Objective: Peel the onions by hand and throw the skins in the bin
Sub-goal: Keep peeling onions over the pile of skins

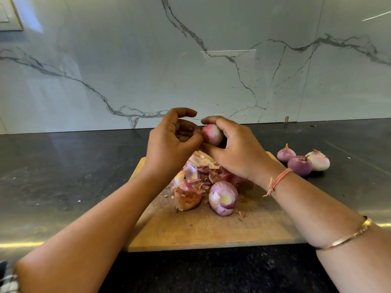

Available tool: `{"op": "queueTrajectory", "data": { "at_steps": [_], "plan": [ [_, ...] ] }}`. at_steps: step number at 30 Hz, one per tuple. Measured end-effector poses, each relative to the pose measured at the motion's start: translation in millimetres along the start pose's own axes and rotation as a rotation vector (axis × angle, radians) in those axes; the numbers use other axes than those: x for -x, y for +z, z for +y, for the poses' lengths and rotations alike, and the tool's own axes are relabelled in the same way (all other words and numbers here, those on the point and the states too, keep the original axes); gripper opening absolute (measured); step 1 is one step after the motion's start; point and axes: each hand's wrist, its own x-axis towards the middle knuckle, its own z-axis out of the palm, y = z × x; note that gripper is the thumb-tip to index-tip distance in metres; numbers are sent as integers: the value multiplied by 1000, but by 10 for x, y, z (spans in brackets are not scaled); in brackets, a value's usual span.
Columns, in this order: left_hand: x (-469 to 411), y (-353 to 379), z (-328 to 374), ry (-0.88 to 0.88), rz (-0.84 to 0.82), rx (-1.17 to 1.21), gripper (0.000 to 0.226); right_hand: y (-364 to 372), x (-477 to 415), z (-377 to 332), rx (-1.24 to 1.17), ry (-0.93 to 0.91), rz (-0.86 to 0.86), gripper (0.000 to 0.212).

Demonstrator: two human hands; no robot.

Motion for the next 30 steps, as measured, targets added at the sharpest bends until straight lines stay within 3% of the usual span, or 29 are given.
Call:
{"op": "queueTrajectory", "data": {
  "at_steps": [6, 11, 17, 23, 30],
  "plan": [
    [-1, 6, 16, 21, 26, -5, 32, 8, 9, -24, -51, 33, -7, 47],
    [-47, -20, -11, -37, 83, 160, 26, 29, 18, -43, -138, 71, -35, 45],
    [-41, -5, -43, -53, 30, 180, 26, 32, 7, -10, -238, 120, -29, 50],
    [-34, 3, -83, -80, -31, 174, 16, 33, -13, 13, -374, 157, 15, 36],
    [-55, -10, -85, -96, -12, 192, 18, 55, -17, 57, -405, 159, 37, 36]
  ]
}}
